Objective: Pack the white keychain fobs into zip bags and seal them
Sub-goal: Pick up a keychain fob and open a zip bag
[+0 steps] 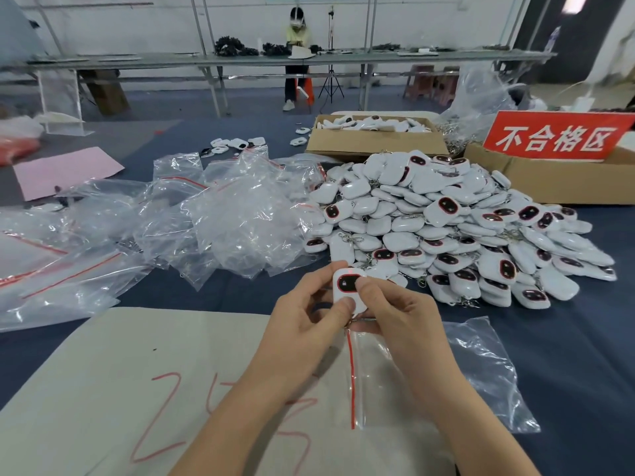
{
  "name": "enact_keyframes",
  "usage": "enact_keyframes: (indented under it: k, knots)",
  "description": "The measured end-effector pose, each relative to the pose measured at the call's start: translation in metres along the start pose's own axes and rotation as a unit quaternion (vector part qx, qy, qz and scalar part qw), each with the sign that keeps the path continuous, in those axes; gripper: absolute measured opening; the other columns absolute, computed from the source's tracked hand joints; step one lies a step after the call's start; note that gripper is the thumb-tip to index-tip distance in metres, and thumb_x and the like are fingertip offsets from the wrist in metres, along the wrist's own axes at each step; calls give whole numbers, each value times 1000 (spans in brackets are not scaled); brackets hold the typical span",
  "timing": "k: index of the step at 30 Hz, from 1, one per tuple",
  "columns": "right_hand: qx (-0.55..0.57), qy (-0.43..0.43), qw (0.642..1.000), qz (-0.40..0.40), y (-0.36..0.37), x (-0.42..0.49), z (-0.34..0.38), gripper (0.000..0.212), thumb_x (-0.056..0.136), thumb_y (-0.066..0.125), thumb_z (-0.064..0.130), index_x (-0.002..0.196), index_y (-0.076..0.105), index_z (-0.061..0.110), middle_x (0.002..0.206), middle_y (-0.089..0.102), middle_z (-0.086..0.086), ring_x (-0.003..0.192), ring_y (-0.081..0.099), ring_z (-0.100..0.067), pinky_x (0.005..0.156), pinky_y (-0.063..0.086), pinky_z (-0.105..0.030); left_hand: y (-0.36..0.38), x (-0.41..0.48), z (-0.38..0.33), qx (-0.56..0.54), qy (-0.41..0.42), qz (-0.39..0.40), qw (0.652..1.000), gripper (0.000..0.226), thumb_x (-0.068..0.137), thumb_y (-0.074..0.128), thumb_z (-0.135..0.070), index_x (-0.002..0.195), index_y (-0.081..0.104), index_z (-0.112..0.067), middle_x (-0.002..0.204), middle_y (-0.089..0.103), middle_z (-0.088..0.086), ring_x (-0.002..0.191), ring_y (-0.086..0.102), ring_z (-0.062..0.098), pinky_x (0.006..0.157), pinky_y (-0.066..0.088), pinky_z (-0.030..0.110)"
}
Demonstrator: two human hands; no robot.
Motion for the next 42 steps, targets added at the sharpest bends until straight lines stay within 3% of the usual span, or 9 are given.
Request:
enact_keyframes:
  k: [5,9,18,21,25,29,35,39,42]
  knots:
    - [-3,-7,1000,15,3,2,-3,24,99,58,23,93,81,29,91,79,-3,85,74,-19,73,57,-21,-3,0,-1,2,7,-33,999,41,88,66,-18,129,65,-27,106,76,-3,93,71,13,84,57,24]
    - [-8,-9,999,40,5,2,-7,26,103,53,24,102,78,23,101,78,-5,101,73,-26,89,58,-36,-4,1,0,-4,9,-35,999,37,90,68,-13,122,68,-31,99,76,-4,87,68,8,80,57,21]
    - [-6,-6,999,49,6,2,-9,27,103,52,22,108,76,12,103,77,-13,103,72,-32,95,56,-47,-4,1,0,5,6,-46,999,36,84,68,-21,116,70,-39,97,72,11,82,64,21,83,60,34]
    - [-4,-2,999,46,4,3,-10,27,102,53,23,108,76,13,103,77,-13,102,71,-35,95,55,-51,-4,1,-1,-3,9,-45,999,36,85,69,-19,118,70,-35,94,72,14,80,61,15,81,60,35]
    - [8,-14,999,40,2,4,-9,23,102,55,25,111,75,19,102,77,-10,99,74,-29,90,58,-43,-5,2,0,-17,5,-59,998,39,91,71,-3,125,68,-21,81,72,-15,73,64,-3,72,53,13]
    - [-4,-39,999,-26,-5,5,-11,21,98,62,17,109,69,33,94,77,-5,87,75,-22,70,59,-26,-3,-1,-8,59,57,-95,992,36,94,70,-8,124,66,-28,102,71,-9,90,67,6,79,51,17]
    - [65,-30,995,72,7,1,-6,25,101,54,14,108,76,23,101,77,-3,98,73,-16,81,56,-23,9,-8,-14,141,104,-41,984,36,97,59,-33,128,62,-49,119,48,-20,118,52,8,91,41,7]
    - [146,-8,977,155,20,-4,-1,32,102,47,13,120,72,19,117,74,-7,113,69,-20,91,53,-21,0,-7,-15,101,84,-65,989,37,95,64,-40,128,56,-53,113,54,-18,100,57,6,84,44,11]
    - [115,-21,982,148,21,-4,1,30,105,48,15,126,69,19,121,72,-10,116,67,-24,93,53,-22,-3,-5,-12,72,65,-60,993,42,93,64,-30,128,56,-51,110,56,-1,99,59,14,89,49,22]
Point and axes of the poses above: each hand's wrist, its own x-axis towards the middle knuckle, its own y-axis out of the palm, z = x × y, the point moved 8 cm from there along x, towards the middle knuckle
